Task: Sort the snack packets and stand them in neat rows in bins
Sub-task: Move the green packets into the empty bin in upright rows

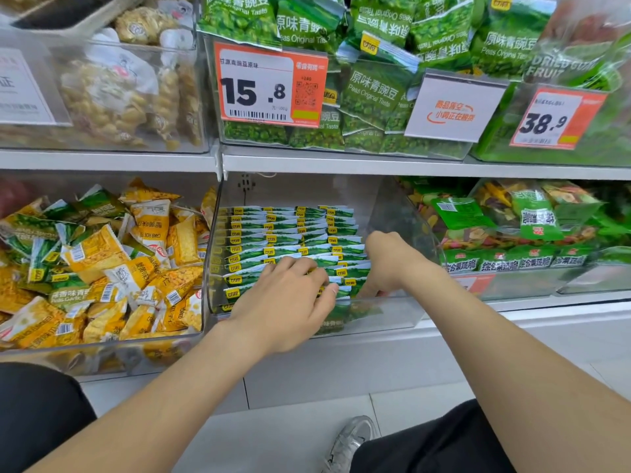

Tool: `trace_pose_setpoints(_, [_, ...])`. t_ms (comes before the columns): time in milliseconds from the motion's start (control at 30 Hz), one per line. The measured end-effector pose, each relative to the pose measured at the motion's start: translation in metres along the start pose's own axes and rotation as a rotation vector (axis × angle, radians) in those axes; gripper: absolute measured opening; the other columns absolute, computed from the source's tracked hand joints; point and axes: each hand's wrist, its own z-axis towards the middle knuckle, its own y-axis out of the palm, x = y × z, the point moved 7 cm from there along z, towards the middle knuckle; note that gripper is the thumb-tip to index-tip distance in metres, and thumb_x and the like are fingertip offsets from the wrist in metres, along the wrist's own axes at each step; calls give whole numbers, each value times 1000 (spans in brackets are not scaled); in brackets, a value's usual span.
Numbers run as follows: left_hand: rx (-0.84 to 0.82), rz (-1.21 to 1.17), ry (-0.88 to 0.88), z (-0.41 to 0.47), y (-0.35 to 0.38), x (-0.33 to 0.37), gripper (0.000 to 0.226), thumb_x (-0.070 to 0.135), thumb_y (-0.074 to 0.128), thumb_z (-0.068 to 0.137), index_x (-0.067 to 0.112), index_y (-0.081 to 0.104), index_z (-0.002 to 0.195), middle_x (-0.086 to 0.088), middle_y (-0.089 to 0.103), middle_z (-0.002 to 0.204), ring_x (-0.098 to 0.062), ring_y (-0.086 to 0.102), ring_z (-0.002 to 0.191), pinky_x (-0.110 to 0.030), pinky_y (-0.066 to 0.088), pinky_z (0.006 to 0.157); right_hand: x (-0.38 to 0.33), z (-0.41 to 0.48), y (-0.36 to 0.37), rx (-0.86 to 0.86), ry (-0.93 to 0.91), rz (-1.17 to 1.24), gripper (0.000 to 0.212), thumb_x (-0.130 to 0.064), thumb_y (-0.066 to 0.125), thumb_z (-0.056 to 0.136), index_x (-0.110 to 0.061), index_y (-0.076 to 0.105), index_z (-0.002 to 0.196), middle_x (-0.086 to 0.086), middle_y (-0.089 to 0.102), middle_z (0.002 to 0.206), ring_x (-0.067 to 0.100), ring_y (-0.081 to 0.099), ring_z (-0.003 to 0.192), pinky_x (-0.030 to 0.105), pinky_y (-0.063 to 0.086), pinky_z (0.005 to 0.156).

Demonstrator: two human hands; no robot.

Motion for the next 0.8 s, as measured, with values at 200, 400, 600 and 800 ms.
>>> trace_pose_setpoints(200, [0,-33,9,0,0,-1,53,56,19,108,30,62,127,8,53,138,-20,45,127,-46,40,108,-3,6,4,47,-82,-62,69,-42,100,61,-6,60,103,7,57,95,25,61,86,43,61,74])
trace_pose_setpoints(400, [84,-131,24,-2,-8,-3,46,55,32,107,26,63,124,9,55,132,-17,48,121,-42,44,105,11,3,11,-12,-30,-16,87,-65,93,60,-13,60,122,8,60,122,26,56,109,39,53,85])
trace_pose_setpoints(600, [329,-82,154,-21,-50,3,22,29,49,102,18,67,107,2,62,109,-21,53,105,-40,49,92,-31,-35,-39,242,-189,127,65,-40,85,84,-18,62,140,3,69,127,24,64,121,36,50,105])
trace_pose_setpoints(800, [609,-37,-179,-61,-130,-53,10,26,51,92,24,60,88,7,56,82,-19,52,80,-36,38,63,-153,-85,-42,310,-513,336,27,-13,59,89,-28,77,102,-11,73,78,3,66,75,20,54,74])
